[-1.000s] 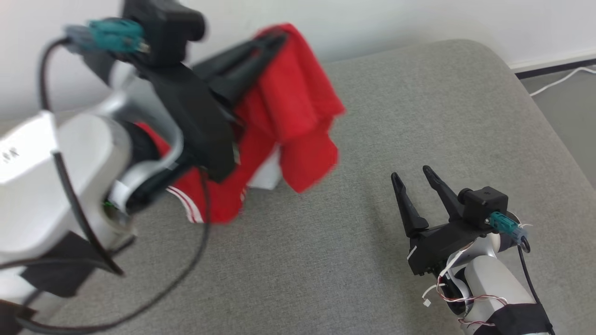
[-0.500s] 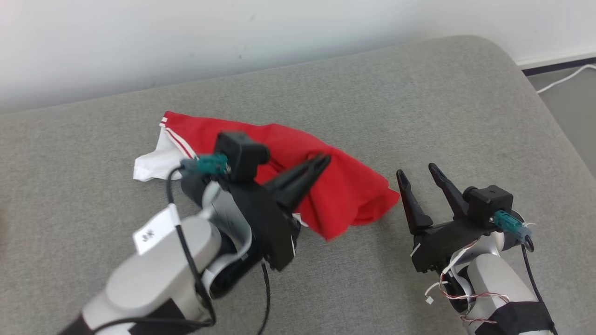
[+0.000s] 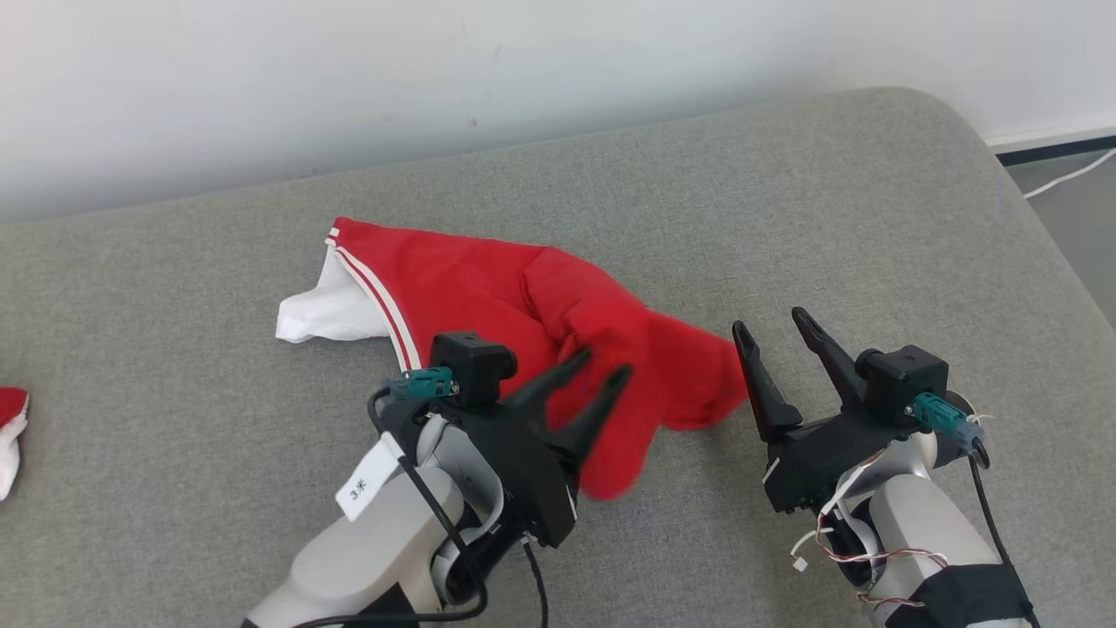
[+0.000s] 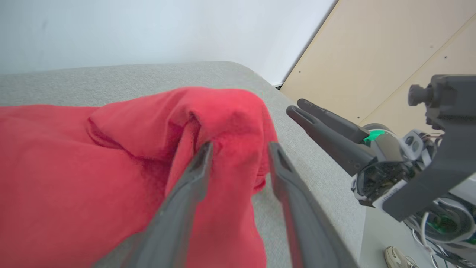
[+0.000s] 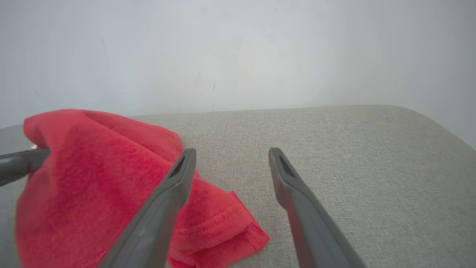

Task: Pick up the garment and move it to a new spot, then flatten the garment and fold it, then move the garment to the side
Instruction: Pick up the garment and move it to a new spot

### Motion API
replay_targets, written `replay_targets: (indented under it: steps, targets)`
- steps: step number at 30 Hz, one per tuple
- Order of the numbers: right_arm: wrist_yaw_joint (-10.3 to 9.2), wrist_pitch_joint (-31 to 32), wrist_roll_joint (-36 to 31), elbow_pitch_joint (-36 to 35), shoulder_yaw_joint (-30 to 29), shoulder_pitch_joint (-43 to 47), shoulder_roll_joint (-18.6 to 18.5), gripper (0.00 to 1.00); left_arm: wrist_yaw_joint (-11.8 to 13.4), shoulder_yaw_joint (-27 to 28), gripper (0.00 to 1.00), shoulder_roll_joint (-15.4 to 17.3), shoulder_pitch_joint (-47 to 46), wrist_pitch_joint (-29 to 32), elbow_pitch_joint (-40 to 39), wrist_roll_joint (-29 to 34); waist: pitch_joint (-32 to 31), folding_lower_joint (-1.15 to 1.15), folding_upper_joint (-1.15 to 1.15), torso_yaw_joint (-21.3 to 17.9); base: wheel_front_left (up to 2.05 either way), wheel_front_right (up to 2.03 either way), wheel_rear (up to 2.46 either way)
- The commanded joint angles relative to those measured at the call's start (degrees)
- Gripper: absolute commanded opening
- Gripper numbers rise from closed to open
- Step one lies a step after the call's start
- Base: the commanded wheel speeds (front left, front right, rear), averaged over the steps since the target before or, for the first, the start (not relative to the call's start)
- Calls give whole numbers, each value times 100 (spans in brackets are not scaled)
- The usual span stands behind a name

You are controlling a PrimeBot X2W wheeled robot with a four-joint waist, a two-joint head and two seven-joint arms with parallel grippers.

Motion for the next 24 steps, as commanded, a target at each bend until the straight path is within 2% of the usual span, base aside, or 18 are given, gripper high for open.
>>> replay_targets:
  steps: [1,6,9,16,20,24]
  targets:
    - [-2,7,-81,-6,-38,44,-27,100,-51,-14,100,-78,19,-182,91,13,-54,0,0,30,0,0,0]
    - [-2,24,0,-67,-54,142,-27,100,-63,-51,100,-127,17,-510,136,160,-174,0,0,107,0,0,0]
    - [-2,34,36,-133,-28,214,-27,100,26,-16,100,-107,130,-694,14,269,-268,0,0,153,0,0,0]
    - [-2,52,-26,-313,-105,349,-27,100,559,396,100,296,433,-878,-551,624,-367,0,0,293,0,0,0]
    - [-2,80,-103,-491,-229,399,-27,100,992,624,100,647,594,-889,-942,1213,-381,0,0,398,0,0,0]
    - [-2,117,-133,-664,-302,474,-27,100,1266,985,100,867,962,-892,-1296,1542,-425,0,0,469,0,0,0]
